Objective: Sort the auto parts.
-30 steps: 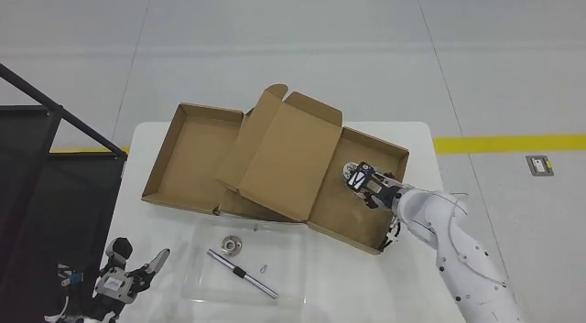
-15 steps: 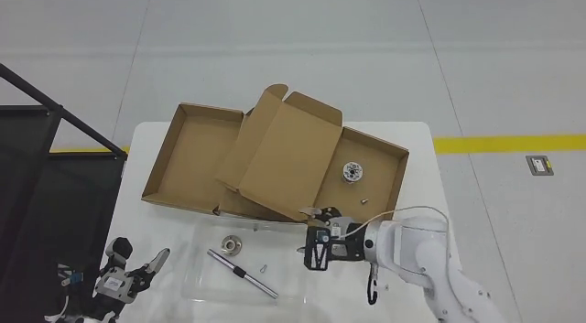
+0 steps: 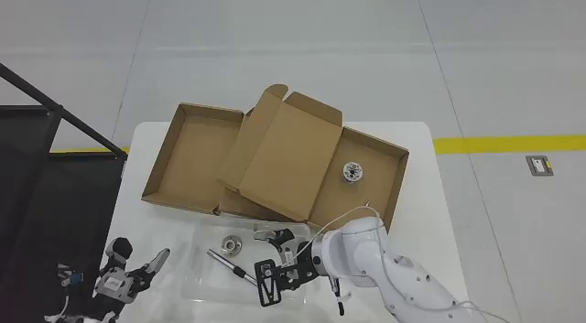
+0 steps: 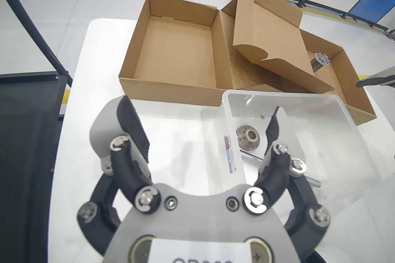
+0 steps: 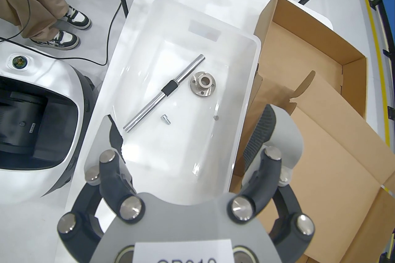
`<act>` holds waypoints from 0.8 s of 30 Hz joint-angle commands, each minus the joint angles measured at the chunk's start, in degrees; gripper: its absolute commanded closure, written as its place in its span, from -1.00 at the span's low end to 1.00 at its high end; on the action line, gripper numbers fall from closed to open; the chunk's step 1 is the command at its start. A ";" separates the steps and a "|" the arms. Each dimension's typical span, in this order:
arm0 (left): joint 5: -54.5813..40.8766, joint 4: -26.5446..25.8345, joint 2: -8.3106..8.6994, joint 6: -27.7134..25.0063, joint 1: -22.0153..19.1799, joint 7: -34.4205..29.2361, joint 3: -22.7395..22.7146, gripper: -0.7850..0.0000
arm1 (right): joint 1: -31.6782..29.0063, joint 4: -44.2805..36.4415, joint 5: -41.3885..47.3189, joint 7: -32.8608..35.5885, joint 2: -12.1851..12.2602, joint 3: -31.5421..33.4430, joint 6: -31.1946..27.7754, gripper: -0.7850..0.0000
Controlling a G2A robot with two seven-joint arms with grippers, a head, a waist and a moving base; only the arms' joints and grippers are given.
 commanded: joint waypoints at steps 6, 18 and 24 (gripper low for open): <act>0.00 0.00 0.00 0.00 0.00 0.00 0.00 -1.00 | 0.76 1.90 -4.08 1.24 -0.58 -3.64 0.24 -1.00; 0.00 0.00 0.00 0.00 0.00 0.00 0.00 -1.00 | 7.23 10.42 -11.93 2.64 -4.54 -14.12 2.21 0.04; 0.00 0.00 0.00 0.00 0.00 0.00 0.00 -1.00 | 10.32 15.69 -11.56 4.53 -7.36 -18.08 1.31 0.00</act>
